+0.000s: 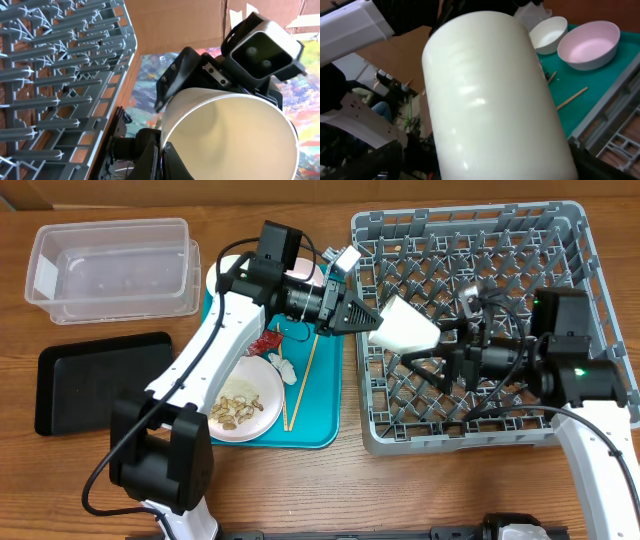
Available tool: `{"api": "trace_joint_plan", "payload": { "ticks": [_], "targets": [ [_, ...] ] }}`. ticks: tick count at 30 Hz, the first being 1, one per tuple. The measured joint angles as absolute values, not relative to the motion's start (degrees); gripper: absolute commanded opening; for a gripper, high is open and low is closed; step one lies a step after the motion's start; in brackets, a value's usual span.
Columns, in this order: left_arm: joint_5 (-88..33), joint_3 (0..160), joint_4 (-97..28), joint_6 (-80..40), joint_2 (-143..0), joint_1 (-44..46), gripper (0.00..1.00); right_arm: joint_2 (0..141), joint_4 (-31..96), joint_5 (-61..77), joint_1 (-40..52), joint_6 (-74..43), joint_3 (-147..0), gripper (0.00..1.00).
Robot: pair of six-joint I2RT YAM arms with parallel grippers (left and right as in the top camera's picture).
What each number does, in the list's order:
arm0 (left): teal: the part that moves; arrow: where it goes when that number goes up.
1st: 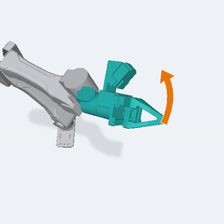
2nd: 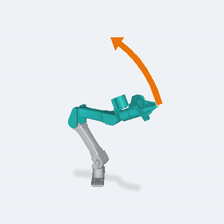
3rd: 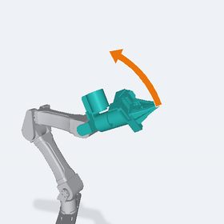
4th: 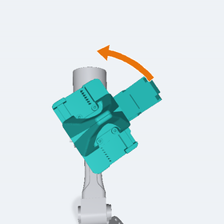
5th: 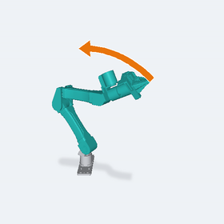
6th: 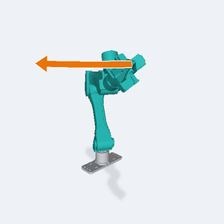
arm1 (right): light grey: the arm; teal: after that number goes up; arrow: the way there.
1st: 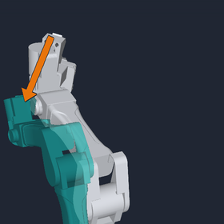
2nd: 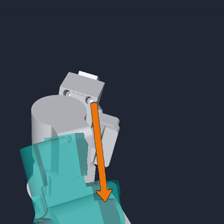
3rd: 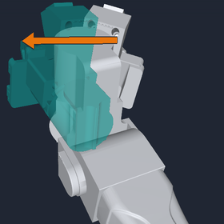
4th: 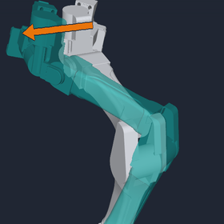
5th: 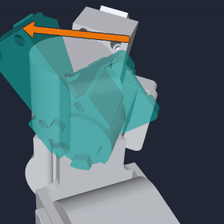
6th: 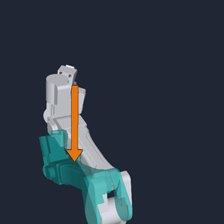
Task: Sort waste into correct bins and load items into the dishwasher
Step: 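Lift the white cup and pass it to the right gripper over the rack, then lower the white cup into the rack's right side with the right gripper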
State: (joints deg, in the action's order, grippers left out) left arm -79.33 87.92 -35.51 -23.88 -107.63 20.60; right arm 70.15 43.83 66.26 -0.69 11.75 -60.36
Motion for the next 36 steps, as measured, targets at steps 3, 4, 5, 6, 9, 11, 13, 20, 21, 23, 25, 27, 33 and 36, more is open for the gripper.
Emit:
{"api": "trace_joint_plan", "payload": {
  "ticks": [3,4,5,6,9,11,13,20,21,23,25,27,33,36],
  "targets": [
    [-79.46,87.92,-35.51,-24.08,-107.63,20.93,0.04,70.15,42.37,66.41,-0.38,11.70,-60.36,0.88],
    [-79.55,87.92,-35.53,-24.10,-107.63,20.93,0.04,70.15,41.91,66.46,-0.38,11.75,-60.36,0.85],
    [-79.64,87.92,-35.53,-24.10,-107.63,20.93,0.04,70.15,41.60,66.43,-0.38,11.75,-60.38,0.84],
    [-79.79,87.92,-35.53,-24.10,-107.63,20.93,0.04,70.15,41.50,66.41,-0.38,11.73,-60.38,0.82],
    [-80.14,87.92,-35.53,-24.10,-107.63,20.93,0.04,70.15,41.34,66.08,-0.38,11.79,-60.38,0.77],
    [-80.23,87.92,-35.53,-24.10,-107.63,20.93,0.04,70.15,41.32,65.93,-0.38,11.75,-60.38,0.73],
    [-80.40,87.92,-35.53,-24.10,-107.63,20.93,0.04,70.15,41.25,65.76,-0.38,11.73,-60.38,0.72],
    [-79.99,87.92,-35.53,-24.10,-107.63,20.93,0.14,70.15,41.25,65.01,-0.38,11.73,-60.38,0.60],
    [-79.57,87.92,-35.55,-24.27,-107.63,20.93,0.18,70.15,41.30,64.47,-0.38,11.84,-60.38,0.59],
    [-78.48,87.92,-35.55,-24.32,-107.63,20.93,0.27,70.15,41.43,63.57,-0.38,11.73,-60.38,0.56],
    [-76.38,87.92,-35.90,-24.62,-107.63,20.93,0.36,70.15,41.50,62.30,-0.38,11.62,-60.38,0.54],
    [-72.90,87.94,-36.88,-24.71,-107.63,20.93,0.43,70.15,41.52,60.16,-0.38,10.76,-60.38,0.53],
    [-52.93,88.23,-48.75,-24.93,-107.59,19.05,0.44,70.15,44.69,50.09,-0.69,6.61,-60.77,0.52],
    [-41.23,88.25,-54.57,-24.91,-107.15,14.96,0.44,70.28,50.65,42.76,-2.39,4.12,-62.65,0.47]
  ]
}}
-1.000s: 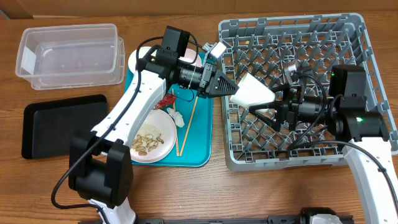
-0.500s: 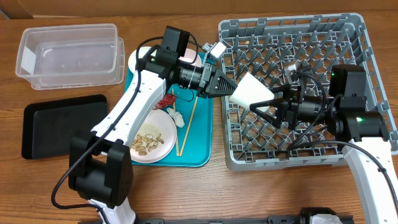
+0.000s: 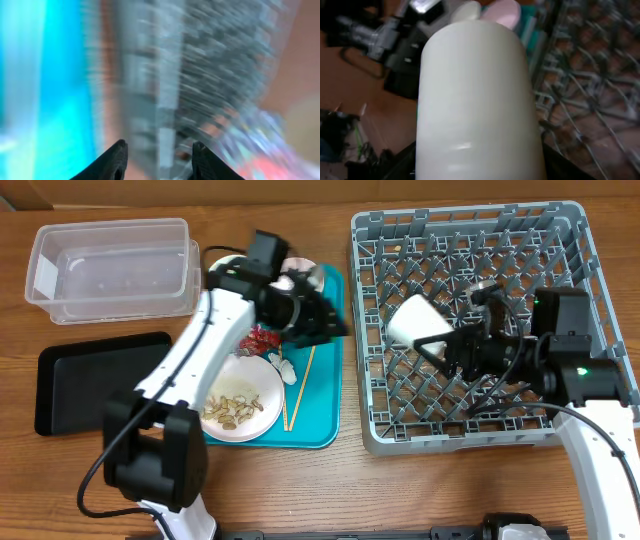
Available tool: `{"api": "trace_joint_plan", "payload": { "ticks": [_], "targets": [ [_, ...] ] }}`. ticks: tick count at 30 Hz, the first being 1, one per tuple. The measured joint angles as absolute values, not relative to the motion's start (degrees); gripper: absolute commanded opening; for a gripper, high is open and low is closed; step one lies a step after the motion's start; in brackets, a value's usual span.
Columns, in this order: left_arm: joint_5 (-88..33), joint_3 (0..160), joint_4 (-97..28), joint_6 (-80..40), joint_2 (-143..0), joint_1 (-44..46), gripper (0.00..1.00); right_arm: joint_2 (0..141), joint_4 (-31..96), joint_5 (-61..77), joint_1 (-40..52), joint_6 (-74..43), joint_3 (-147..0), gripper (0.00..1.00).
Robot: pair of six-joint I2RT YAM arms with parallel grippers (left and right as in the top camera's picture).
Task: Sort waste into correct bins and load items into the dishwasher
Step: 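Lower the white cup into the rack's right side with the right gripper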
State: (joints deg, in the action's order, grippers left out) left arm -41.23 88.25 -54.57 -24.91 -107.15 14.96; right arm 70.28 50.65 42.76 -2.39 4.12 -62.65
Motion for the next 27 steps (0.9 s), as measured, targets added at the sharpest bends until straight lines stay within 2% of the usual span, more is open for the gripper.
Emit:
{"api": "trace_joint_plan", "payload": {
  "ticks": [2,6,10,19,27],
  "targets": [
    [-35.14,88.25,-56.62,-24.84,-106.17,11.51,0.44,70.48,54.98,36.95,-4.78,2.13,-65.14,0.43],
    [-26.41,88.25,-58.50,-23.92,-101.73,5.04,0.43,70.72,62.78,28.32,-11.00,-0.75,-71.53,0.43],
    [-21.71,88.25,-58.81,-23.38,-95.92,2.87,0.42,71.99,68.29,23.57,-19.20,-1.96,-77.38,0.43],
    [-18.50,88.38,-60.95,-22.31,-91.31,2.90,0.41,81.23,75.00,14.72,-33.93,-4.05,-79.05,0.39],
    [-18.15,88.38,-61.36,-22.31,-91.31,2.90,0.39,89.14,77.84,10.48,-37.04,-4.47,-79.05,0.39]
  ]
}}
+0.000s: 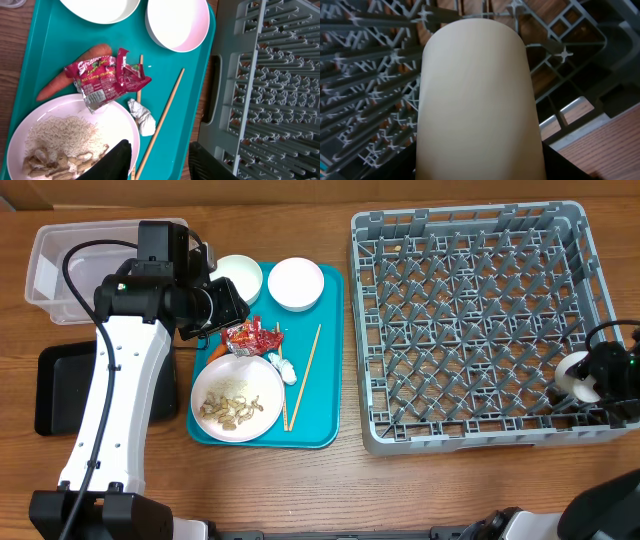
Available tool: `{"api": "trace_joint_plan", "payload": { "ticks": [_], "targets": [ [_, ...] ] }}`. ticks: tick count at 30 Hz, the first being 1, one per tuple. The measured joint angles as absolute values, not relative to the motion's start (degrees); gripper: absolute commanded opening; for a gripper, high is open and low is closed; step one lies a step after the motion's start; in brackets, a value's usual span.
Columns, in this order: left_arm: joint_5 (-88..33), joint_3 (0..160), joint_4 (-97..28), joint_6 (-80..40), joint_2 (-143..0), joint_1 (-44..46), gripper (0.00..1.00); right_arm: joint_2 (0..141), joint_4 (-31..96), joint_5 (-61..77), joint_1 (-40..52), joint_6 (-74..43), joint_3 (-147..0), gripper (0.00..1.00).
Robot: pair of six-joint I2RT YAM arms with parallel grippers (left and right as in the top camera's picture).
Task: Sort waste into correct bins and load items into the dishwasher
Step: 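Lower the white cup into the rack's right side with the right gripper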
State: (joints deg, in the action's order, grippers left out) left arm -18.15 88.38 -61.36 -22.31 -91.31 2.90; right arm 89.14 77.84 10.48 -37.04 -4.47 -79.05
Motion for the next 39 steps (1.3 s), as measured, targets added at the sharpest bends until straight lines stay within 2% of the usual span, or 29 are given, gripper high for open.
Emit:
{"api": "trace_joint_plan", "payload": {
  "ticks": [4,5,7,21,39],
  "targets": [
    [-18.15,88.38,-61.54,-22.31,-91.31,2.90,0.39,90.67,77.95,9.98,-37.04,-4.49,-79.05,0.40],
    [-18.15,88.38,-61.52,-22.31,-91.31,2.90,0.39,90.70,77.91,9.96,-37.04,-4.49,-79.05,0.47],
    [-18.15,88.38,-61.54,-22.31,-91.31,2.90,0.39,90.70,77.65,9.85,-37.04,-4.93,-79.05,1.00],
    [-18.13,88.38,-61.78,-22.28,-91.31,2.90,0.39,90.70,76.58,12.71,-37.04,-4.71,-79.05,1.00],
    [-17.43,88.38,-63.75,-20.75,-91.31,2.90,0.49,90.70,77.47,20.80,-36.77,-4.62,-79.05,0.98]
  ]
}}
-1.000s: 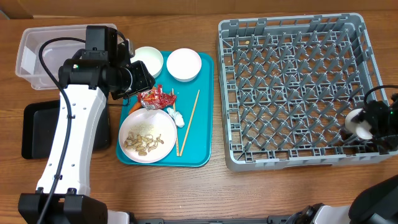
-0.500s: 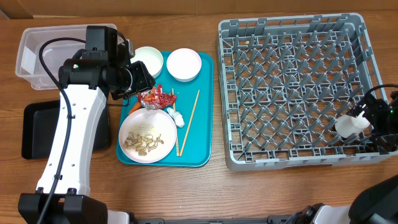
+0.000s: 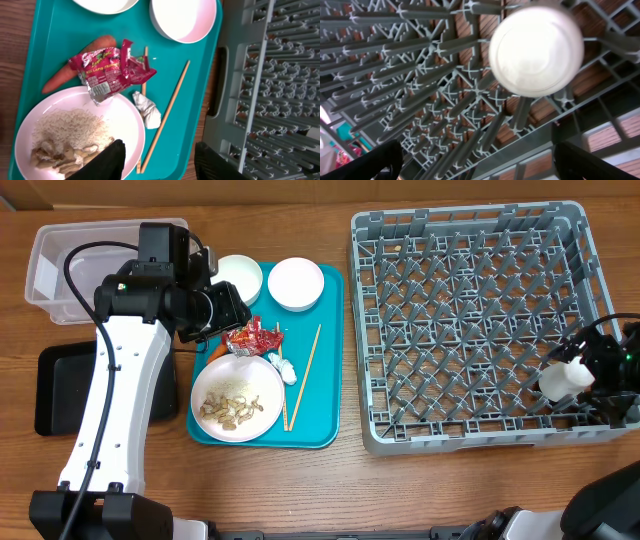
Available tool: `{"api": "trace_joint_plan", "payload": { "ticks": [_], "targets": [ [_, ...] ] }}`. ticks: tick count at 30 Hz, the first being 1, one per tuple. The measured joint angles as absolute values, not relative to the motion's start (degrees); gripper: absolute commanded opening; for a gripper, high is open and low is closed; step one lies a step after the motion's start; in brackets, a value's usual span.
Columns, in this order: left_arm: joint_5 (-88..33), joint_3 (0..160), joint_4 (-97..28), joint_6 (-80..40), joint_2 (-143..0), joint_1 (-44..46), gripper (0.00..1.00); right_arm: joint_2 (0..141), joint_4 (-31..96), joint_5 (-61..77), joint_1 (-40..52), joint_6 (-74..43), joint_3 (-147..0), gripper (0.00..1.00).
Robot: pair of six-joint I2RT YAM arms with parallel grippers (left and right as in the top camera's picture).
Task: Sort waste into correct bins and load items into the dishwasher
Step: 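Lower the white cup into the rack's right side with the right gripper, then grasp the red snack wrapper with the left gripper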
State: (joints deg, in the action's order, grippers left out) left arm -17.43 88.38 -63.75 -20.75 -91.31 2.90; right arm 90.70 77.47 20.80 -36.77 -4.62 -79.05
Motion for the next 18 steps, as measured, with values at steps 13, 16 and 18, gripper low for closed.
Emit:
{"api": "trace_joint_plan", "payload": {
  "ticks": [13,16,18],
  "targets": [
    [-11.03,88.38,-68.51,-19.31,-91.31,2.90,0.52,87.42,77.56,22.20,-22.96,-2.87,-79.05,0.98],
    [-10.46,88.38,-68.53,-19.29,-91.31,3.44,0.53,85.34,77.56,22.33,-17.28,-2.52,-79.05,1.00],
    [-10.20,88.38,-67.79,-19.27,-91.31,4.56,0.54,84.27,77.58,22.17,-14.31,-2.28,-79.05,1.00]
  ]
}}
